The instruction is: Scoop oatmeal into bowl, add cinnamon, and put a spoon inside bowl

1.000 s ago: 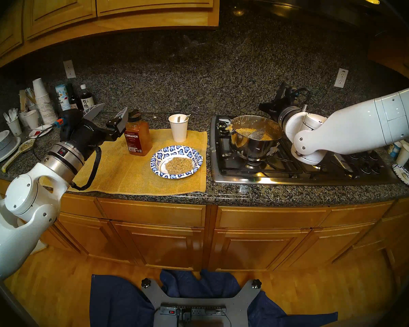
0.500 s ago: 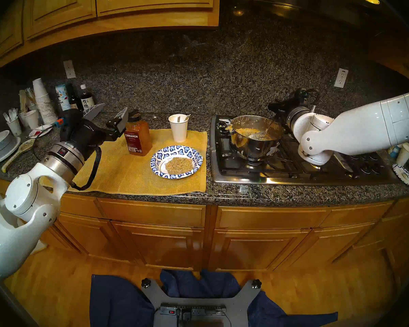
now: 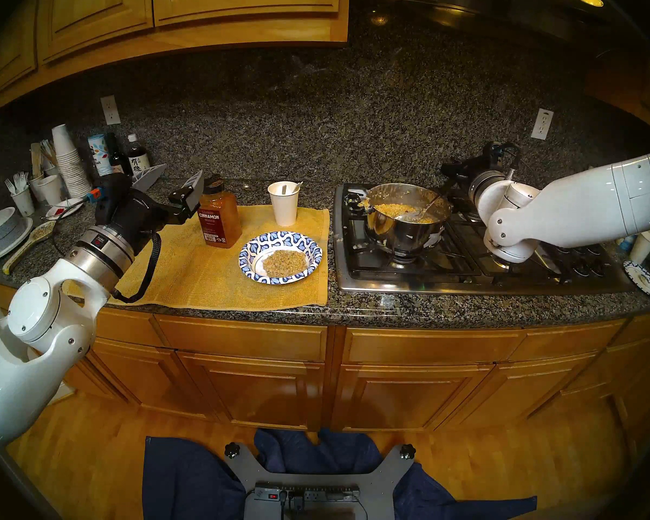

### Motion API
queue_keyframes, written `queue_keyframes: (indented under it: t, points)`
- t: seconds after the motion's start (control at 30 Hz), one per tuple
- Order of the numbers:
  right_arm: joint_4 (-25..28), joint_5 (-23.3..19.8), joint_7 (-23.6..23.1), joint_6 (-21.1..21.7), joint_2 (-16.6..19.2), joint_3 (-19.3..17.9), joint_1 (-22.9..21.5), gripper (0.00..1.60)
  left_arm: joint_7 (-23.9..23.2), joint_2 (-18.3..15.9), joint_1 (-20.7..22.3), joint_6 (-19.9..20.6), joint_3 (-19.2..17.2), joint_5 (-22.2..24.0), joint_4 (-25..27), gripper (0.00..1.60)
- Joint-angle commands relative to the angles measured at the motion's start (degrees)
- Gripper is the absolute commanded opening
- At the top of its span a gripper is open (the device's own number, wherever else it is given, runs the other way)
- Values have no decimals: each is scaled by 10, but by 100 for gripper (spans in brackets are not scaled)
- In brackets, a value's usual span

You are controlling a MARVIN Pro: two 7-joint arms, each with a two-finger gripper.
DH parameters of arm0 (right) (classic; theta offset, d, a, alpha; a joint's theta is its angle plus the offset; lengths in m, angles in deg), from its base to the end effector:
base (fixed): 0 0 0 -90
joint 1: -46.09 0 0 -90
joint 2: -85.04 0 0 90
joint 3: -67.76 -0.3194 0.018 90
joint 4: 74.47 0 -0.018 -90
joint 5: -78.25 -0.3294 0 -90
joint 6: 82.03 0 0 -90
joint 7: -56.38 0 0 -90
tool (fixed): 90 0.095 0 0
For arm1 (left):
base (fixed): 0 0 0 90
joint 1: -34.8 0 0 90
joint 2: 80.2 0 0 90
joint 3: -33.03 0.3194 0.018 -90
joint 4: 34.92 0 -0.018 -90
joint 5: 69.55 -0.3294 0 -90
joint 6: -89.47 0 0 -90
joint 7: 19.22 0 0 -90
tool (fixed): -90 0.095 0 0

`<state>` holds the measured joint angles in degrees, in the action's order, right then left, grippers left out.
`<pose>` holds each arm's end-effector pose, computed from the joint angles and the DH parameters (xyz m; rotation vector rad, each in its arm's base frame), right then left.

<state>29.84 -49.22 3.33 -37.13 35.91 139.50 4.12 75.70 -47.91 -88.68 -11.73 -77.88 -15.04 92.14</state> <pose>0.5058 -0.1044 -0.0690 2.2015 -0.3441 2.1387 0.3239 0.1434 -0.1129 1.7825 -0.3162 2.3361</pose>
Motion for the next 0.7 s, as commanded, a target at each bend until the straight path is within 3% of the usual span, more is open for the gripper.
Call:
queue_keyframes:
  t: [0.0,0.37,0.43,0.47,0.5,0.53,0.67]
  points:
    - [-15,10,-2,-9,12,4,-33,115,-1,0,10,-8,-13,-1,7,160]
    - [-13,21,6,-20,28,21,-74,122,-1,0,10,-7,-13,-1,7,160]
    - [-18,30,9,-29,29,9,-74,124,0,-1,10,-7,-12,-1,7,160]
    - [-2,34,4,-30,25,18,-106,122,0,-1,11,-6,-12,-1,7,160]
    - [-2,34,4,-30,25,18,-106,122,0,-1,11,-6,-12,-1,7,160]
    - [-12,40,5,-39,23,-6,-91,122,0,-1,11,-6,-12,-1,7,160]
    - [-1,46,1,-43,16,-18,-107,120,0,-1,10,-6,-11,-1,6,160]
